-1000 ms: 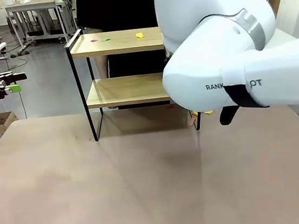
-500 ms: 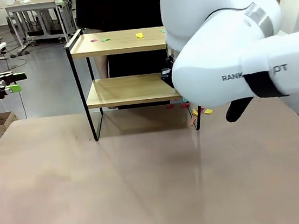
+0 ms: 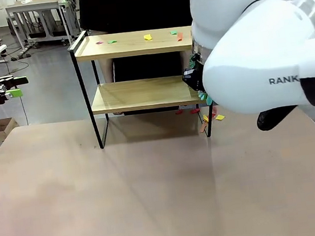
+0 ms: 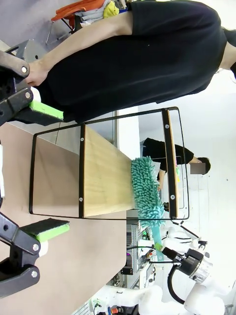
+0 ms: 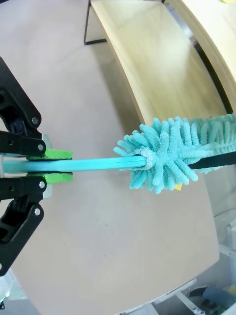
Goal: Clean the shelf.
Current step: Clean the specific section of the Shelf indicated by the human with the Duster.
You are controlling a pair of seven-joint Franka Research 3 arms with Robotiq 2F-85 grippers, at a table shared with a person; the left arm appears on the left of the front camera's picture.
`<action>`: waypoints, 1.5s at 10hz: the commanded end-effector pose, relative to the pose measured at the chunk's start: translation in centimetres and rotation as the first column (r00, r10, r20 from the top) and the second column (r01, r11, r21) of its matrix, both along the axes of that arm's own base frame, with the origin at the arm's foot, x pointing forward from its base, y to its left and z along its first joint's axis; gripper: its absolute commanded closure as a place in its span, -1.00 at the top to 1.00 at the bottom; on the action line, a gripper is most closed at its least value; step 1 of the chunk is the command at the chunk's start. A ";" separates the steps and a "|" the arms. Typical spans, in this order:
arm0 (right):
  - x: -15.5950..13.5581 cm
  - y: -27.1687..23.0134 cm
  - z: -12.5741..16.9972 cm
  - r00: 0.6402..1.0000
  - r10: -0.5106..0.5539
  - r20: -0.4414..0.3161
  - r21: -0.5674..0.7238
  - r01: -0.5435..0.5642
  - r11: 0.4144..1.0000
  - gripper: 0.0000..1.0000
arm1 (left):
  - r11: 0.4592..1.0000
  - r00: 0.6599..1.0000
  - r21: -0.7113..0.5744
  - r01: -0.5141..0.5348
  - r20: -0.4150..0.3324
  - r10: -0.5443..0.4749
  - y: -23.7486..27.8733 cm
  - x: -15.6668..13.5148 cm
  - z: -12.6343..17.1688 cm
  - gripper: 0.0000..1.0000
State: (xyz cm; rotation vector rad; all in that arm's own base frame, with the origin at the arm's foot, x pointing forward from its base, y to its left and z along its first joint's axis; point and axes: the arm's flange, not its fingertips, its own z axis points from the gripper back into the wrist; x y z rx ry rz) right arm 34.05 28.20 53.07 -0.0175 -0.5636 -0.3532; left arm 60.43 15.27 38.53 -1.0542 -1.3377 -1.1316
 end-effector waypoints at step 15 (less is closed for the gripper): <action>-4.4 -10.1 2.1 0.460 0.874 0.158 0.290 -0.868 0.404 -0.74 | 1.000 1.000 0.006 0.000 0.017 0.000 0.0 0.0 0.2 1.00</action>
